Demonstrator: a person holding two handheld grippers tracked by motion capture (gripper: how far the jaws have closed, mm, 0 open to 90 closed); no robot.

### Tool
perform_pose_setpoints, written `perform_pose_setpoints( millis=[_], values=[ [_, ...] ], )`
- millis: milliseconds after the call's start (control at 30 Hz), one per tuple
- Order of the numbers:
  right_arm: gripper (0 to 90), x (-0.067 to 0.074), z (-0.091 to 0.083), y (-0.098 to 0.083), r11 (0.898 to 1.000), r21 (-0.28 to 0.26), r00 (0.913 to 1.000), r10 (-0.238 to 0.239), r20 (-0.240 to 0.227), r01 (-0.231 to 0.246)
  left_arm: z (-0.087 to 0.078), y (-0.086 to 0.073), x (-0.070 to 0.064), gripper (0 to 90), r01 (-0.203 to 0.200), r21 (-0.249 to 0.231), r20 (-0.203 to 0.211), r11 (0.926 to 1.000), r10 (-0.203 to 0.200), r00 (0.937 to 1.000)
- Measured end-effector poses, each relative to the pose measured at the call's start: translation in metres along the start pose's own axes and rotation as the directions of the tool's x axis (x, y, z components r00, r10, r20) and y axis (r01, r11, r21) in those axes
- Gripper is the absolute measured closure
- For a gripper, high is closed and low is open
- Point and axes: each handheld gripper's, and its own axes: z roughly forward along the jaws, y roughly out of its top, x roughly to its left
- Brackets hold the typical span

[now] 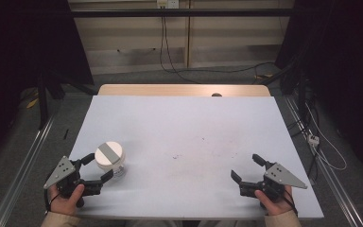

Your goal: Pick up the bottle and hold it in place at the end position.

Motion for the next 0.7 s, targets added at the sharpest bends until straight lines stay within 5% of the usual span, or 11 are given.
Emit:
perform_pose_setpoints(
  millis=[700],
  values=[
    [2.8,0.0,0.0005,0.0005,1.0,-0.006,1.0,-0.003,-0.009,0.003,0.0053,-0.0005,-0.0024,3.6,-0.013,0.06,-0.016,0.9981,0.014,0.9998]
  ],
)
